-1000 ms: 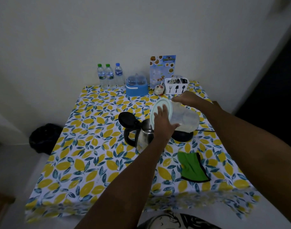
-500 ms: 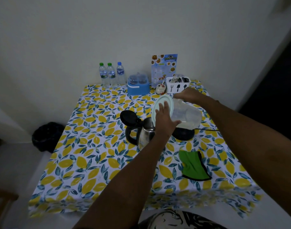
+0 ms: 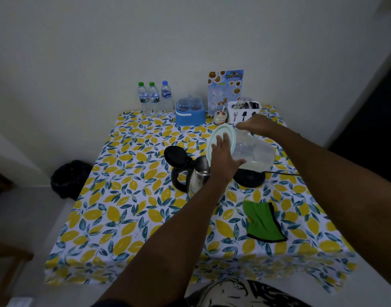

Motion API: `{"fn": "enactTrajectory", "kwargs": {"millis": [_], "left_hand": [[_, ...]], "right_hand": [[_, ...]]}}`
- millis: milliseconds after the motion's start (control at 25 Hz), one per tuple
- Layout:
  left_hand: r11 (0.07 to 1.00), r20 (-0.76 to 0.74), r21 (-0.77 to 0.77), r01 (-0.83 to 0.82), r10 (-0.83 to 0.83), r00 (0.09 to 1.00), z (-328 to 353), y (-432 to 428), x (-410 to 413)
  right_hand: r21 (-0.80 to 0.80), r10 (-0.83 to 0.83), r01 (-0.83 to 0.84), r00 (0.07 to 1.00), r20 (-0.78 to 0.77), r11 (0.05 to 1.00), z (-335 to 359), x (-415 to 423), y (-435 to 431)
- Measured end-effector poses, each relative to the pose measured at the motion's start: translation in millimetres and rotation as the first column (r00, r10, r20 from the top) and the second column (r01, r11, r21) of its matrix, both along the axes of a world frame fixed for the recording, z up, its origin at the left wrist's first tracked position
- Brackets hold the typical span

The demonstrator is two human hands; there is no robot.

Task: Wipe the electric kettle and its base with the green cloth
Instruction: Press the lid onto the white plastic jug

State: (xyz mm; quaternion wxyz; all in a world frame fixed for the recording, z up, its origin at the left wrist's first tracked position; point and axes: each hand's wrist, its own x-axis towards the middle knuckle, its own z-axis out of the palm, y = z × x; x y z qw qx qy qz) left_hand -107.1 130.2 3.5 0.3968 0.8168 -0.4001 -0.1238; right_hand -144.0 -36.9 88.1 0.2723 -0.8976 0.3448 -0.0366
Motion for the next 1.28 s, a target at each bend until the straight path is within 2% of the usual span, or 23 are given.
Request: {"fn": "enactTrajectory", "kwargs": {"millis": [320, 440, 560, 680, 800, 960, 1080, 1200, 1280], "left_hand": [[1.0, -0.003, 0.018, -0.013, 0.013, 1.0, -2.8, 4.0, 4.5], [0.998, 0.068, 0.058, 0.014, -0.018, 0.997, -3.7, 2.9, 3.9], [0.991, 0.164, 0.122, 0.06, -0.079, 0.983, -4.8, -3.9, 2.6], [0.97, 0.28, 0.217, 0.112, -0.172, 0.944, -3.4, -17.7, -1.6], [0.93, 0.32, 0.325, 0.172, -0.279, 0.905, -6.3, -33.7, -16.0], [0.854, 0.378, 0.455, 0.252, -0.441, 0.814, -23.5, -67.8, -37.5], [0.786, 0.408, 0.536, 0.309, -0.561, 0.72, -33.1, -102.3, -55.3], [0.734, 0.415, 0.568, 0.372, -0.646, 0.64, -40.7, -135.9, -76.5], [0.707, 0.428, 0.582, 0.402, -0.687, 0.588, -44.0, -156.4, -87.9]], "right_hand": [[0.041, -0.01, 0.009, 1.0, 0.029, 0.999, -1.5, 3.1, 5.1], [0.111, -0.041, 0.033, 0.997, 0.063, 0.993, -9.5, -3.9, 0.4], [0.242, -0.168, 0.131, 0.975, 0.142, 0.961, -26.0, -17.5, -8.8], [0.384, -0.291, 0.198, 0.935, 0.202, 0.902, -42.5, -37.5, -17.0], [0.516, -0.425, 0.27, 0.881, 0.21, 0.813, -70.2, -62.0, -31.3], [0.664, -0.629, 0.397, 0.764, 0.144, 0.634, -120.0, -97.7, -57.6], [0.754, -0.74, 0.422, 0.662, 0.123, 0.503, -151.2, -127.3, -84.8], [0.784, -0.8, 0.435, 0.586, 0.127, 0.443, -172.7, -160.9, -115.0], [0.788, -0.814, 0.423, 0.557, 0.164, 0.448, -184.3, -181.1, -133.6]]}}
